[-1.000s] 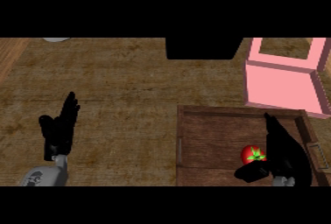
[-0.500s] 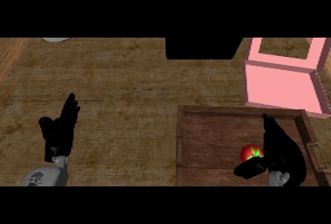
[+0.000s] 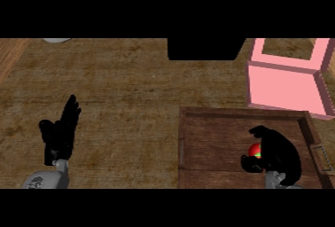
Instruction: Pick the tomato from the tray and place it in the cardboard box
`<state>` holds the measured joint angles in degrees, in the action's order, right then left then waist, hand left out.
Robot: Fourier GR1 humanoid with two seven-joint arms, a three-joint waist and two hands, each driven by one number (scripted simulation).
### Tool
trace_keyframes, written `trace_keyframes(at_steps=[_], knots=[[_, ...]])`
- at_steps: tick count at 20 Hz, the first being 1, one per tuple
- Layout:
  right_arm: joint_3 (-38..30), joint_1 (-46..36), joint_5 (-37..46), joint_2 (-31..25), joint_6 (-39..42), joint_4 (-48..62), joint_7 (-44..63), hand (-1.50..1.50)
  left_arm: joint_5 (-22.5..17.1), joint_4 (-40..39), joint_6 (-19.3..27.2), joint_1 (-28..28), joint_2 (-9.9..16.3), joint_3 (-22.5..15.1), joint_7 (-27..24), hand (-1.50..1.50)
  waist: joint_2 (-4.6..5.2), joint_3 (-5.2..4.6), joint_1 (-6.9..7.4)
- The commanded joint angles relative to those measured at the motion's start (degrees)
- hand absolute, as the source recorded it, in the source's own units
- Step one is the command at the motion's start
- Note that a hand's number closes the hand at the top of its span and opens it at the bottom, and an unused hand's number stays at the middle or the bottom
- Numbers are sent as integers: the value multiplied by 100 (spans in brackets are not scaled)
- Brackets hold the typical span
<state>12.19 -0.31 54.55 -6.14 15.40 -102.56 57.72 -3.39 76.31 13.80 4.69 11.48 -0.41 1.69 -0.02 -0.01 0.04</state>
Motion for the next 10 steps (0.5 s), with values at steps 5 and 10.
trace_keyframes(at_steps=[5, 10], knots=[[19, -786, 703, 169, -229, 699, 29, 150, 87, -71, -64, -84, -128, 162, -235, 0, 4, 0, 19], [578, 306, 636, -238, 95, -529, -726, 150, 160, -403, -95, 117, -195, 200, -298, 0, -10, -2, -68]])
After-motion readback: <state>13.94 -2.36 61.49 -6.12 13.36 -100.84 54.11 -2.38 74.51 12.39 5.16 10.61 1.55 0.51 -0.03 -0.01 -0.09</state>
